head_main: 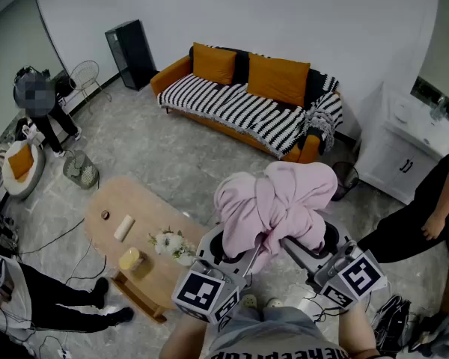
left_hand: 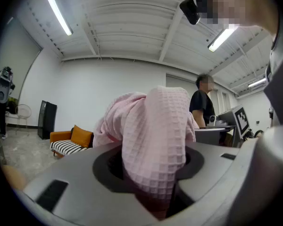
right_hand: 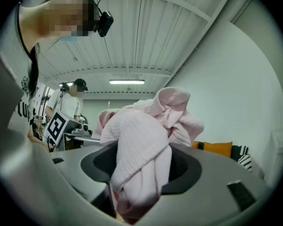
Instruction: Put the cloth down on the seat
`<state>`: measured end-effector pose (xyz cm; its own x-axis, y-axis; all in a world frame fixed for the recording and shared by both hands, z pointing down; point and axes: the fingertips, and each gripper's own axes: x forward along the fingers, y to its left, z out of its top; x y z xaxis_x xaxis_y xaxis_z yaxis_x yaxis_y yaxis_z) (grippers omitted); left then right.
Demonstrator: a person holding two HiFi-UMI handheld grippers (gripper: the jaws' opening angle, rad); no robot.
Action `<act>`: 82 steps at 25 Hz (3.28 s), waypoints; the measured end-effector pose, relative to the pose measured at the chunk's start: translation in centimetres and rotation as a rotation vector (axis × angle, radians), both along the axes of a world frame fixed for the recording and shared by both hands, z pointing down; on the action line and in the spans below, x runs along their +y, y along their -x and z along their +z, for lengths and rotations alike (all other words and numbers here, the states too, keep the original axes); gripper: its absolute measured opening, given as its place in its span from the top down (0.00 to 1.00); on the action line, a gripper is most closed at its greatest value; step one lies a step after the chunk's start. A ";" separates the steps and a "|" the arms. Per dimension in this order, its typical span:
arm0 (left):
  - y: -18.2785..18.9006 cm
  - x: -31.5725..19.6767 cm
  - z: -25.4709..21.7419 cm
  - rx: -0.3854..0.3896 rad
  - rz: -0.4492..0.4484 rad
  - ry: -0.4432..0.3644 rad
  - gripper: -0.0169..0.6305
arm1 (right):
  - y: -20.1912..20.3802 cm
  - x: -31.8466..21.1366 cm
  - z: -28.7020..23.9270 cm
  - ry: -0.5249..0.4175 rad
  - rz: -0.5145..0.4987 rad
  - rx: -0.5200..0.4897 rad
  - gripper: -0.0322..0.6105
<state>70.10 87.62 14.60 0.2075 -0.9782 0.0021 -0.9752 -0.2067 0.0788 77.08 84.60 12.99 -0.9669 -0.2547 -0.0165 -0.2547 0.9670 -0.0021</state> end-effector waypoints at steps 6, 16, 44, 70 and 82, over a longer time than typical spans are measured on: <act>-0.2 0.5 -0.1 -0.003 -0.001 0.000 0.64 | -0.2 0.5 0.0 0.001 0.001 0.000 0.53; 0.1 0.5 -0.1 0.007 0.010 0.003 0.64 | 0.0 0.5 -0.1 0.013 -0.010 0.017 0.52; 1.3 -13.1 1.1 0.014 0.079 0.000 0.65 | 0.6 -13.0 1.2 0.033 -0.004 -0.002 0.52; 1.2 -33.2 -0.1 -0.006 -0.120 0.013 0.65 | 1.1 -34.4 0.2 0.038 -0.174 -0.023 0.52; 12.4 -39.4 -0.2 -0.001 -0.137 0.012 0.65 | 12.4 -40.8 0.0 0.040 -0.189 -0.012 0.52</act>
<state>57.70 48.18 14.39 0.0722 -0.9973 0.0141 -0.9943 -0.0709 0.0793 64.64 43.84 12.99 -0.9974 -0.0689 -0.0217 -0.0680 0.9968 -0.0432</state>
